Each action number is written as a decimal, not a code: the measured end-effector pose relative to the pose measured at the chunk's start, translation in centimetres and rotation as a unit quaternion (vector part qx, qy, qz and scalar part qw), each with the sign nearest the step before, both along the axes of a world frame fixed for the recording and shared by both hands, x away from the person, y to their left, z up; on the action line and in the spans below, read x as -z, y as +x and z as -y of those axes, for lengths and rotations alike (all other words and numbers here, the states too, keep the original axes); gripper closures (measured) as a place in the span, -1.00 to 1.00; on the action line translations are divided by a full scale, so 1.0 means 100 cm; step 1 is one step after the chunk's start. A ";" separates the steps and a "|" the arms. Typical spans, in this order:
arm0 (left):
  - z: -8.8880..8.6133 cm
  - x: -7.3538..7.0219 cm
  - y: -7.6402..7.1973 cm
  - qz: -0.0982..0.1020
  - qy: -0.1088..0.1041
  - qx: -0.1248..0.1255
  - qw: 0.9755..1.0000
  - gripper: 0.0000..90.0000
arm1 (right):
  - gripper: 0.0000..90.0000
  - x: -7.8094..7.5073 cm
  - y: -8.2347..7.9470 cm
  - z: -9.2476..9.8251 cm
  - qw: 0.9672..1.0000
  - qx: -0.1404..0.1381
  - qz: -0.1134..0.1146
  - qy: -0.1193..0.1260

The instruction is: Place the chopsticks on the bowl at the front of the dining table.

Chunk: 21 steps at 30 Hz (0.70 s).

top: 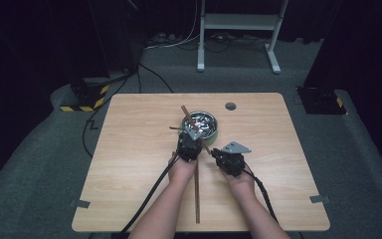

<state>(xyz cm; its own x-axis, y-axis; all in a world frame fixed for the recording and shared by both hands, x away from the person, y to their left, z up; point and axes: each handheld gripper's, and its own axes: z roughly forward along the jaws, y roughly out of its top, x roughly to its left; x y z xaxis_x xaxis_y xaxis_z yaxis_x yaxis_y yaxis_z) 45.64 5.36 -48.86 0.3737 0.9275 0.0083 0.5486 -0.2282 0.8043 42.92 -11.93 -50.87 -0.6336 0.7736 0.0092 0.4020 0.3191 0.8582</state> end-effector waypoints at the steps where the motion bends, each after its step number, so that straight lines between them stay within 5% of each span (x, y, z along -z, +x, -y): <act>1: 0.000 0.000 0.000 0.000 0.000 0.000 1.000 0.85 | 0.81 0.000 -0.001 -0.001 1.000 0.000 -0.003 0.001; 21: -0.002 -0.003 0.000 -0.001 0.002 0.006 1.000 0.83 | 0.80 -0.001 -0.005 -0.014 0.999 -0.032 0.008 -0.008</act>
